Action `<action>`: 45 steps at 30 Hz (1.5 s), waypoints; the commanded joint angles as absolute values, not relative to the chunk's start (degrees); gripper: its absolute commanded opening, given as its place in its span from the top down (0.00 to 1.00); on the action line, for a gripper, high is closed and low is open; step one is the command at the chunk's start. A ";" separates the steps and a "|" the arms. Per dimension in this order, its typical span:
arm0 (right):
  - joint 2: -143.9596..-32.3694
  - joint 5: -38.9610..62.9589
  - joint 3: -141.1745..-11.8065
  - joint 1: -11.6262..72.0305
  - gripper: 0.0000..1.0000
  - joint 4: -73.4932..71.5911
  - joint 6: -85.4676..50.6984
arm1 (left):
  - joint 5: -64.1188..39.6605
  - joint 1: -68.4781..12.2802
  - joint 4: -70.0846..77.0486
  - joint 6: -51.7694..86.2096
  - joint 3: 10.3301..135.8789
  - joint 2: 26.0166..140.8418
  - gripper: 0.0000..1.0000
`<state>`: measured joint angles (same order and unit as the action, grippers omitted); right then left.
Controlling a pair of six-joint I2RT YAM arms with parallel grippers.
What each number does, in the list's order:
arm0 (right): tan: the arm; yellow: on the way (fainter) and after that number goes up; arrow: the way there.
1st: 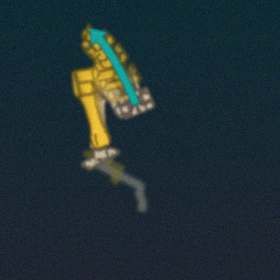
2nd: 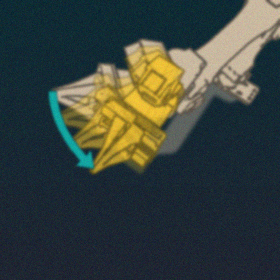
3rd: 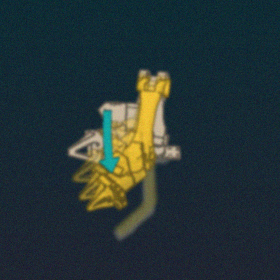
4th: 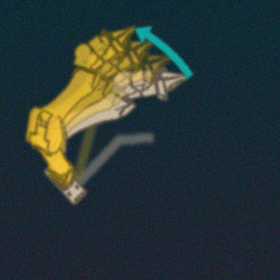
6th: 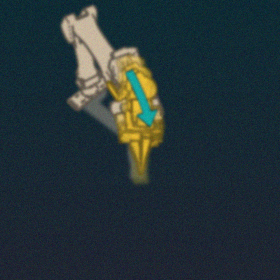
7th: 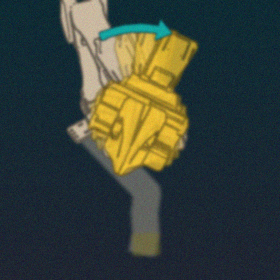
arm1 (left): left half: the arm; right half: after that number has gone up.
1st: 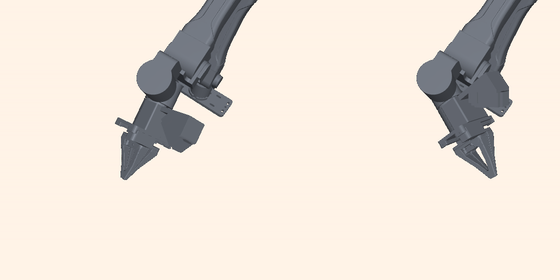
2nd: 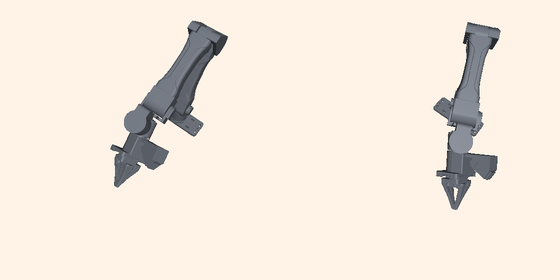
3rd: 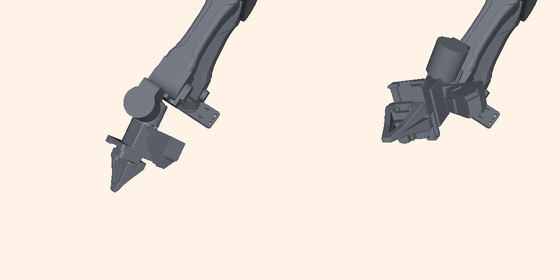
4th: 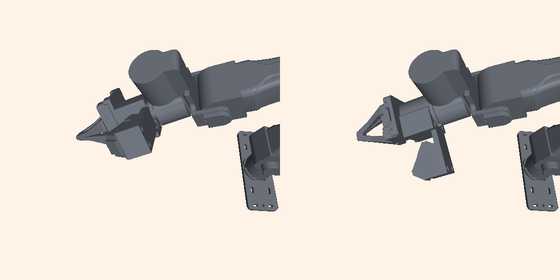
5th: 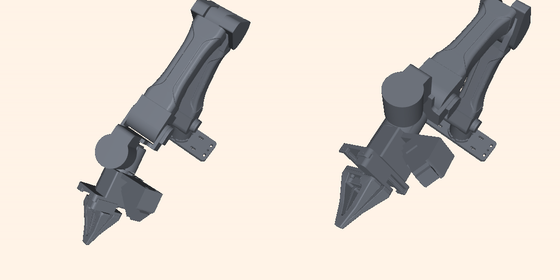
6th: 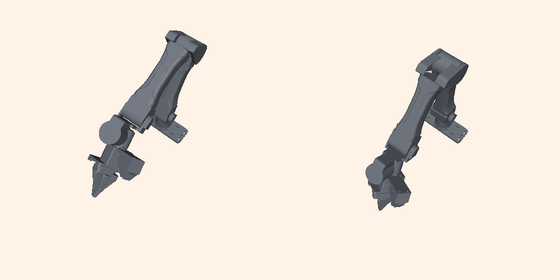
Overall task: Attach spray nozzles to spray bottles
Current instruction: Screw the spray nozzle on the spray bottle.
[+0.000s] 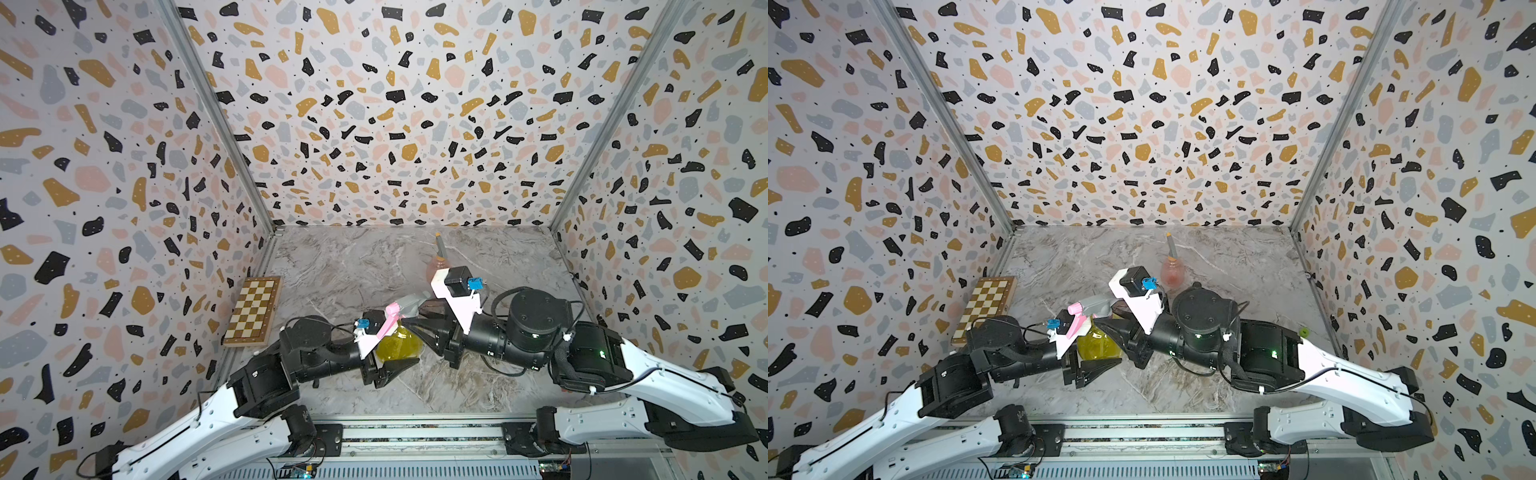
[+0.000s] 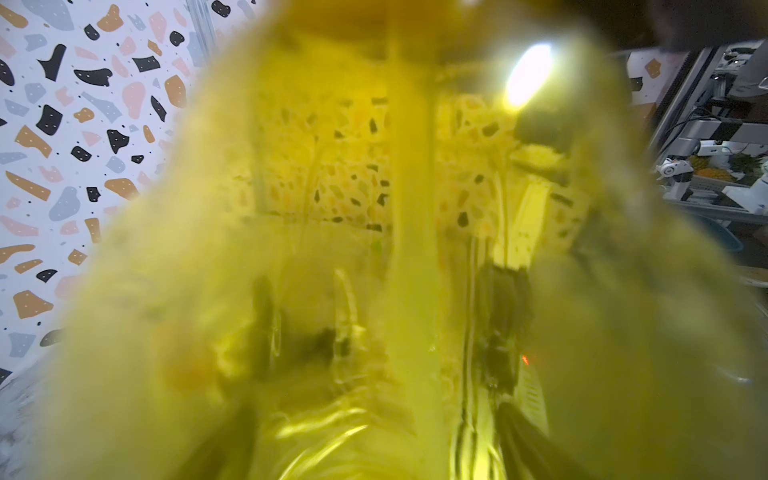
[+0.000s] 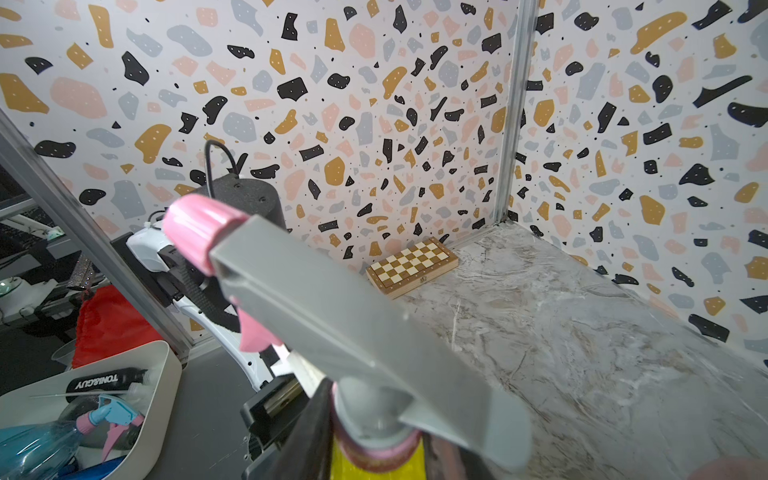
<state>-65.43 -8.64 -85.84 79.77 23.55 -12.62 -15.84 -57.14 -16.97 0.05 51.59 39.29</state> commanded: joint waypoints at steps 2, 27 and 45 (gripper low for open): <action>-66.89 -6.26 -86.24 81.12 0.65 32.16 -10.60 | -17.94 -56.87 -6.83 -0.47 56.38 38.91 1.00; -55.61 23.15 -83.68 70.32 0.25 25.20 -5.66 | -35.45 -56.87 -8.92 0.47 55.99 37.97 1.00; -60.31 45.72 -87.15 63.17 0.31 17.31 -5.43 | -50.29 -56.87 -5.39 5.98 55.06 42.02 1.00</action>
<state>-60.73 42.35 -84.18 63.33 19.92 -5.72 -47.70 -57.10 -9.78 5.15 54.17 42.11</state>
